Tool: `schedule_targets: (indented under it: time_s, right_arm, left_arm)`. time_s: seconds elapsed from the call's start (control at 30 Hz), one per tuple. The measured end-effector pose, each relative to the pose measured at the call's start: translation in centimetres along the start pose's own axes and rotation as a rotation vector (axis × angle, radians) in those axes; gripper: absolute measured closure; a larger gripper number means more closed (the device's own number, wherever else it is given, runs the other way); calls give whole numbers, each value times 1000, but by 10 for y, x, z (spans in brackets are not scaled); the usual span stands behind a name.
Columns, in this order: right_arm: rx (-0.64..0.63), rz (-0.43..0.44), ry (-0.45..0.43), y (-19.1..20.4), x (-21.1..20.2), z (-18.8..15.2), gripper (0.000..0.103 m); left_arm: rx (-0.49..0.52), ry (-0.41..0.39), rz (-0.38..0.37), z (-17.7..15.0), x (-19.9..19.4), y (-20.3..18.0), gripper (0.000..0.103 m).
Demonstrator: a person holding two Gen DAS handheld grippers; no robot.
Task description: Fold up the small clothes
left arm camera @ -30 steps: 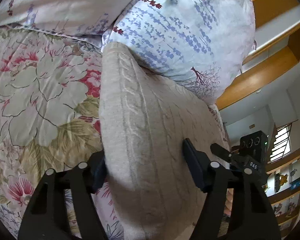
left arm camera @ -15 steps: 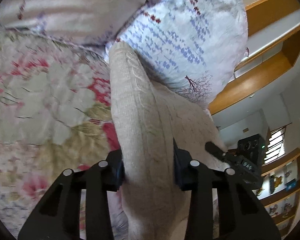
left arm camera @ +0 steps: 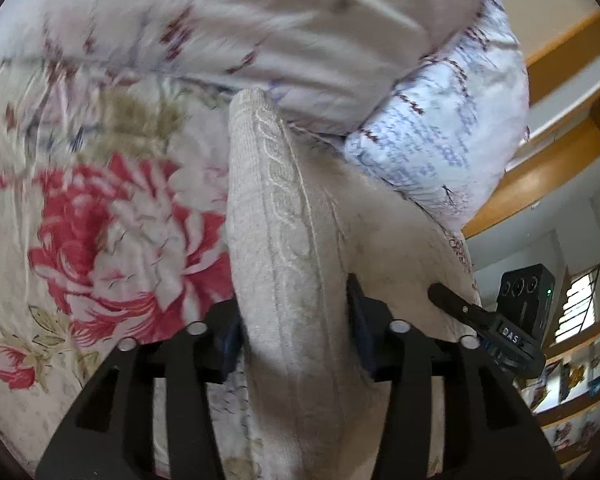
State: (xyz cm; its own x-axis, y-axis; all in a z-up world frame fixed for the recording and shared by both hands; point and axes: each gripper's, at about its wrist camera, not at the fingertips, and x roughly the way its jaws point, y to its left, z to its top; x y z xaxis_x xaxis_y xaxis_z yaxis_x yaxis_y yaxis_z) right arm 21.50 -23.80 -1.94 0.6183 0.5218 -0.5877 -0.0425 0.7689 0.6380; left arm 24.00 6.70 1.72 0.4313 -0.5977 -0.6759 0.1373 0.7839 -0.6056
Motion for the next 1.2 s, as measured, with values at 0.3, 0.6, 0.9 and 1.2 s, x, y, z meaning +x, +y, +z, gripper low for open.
schedule_targets:
  time_s: [0.3,0.6,0.9,1.2]
  right_arm:
    - [30,22,-93,-20,-44,3,59]
    - [-2,-162,-121,-16,-29,-6,92]
    - [-269,-213,-225,37,-66,-43,76]
    - [-394,-256,-131,46,-55,-77,76]
  left_arm:
    - [302,-229,140,-25,-51,-56,42]
    - [464,-135,253,-47,-8,-83,43]
    - [468,-231,334,-68,-30,-76,39]
    - [410,-165,417,-91,-30,-44,34]
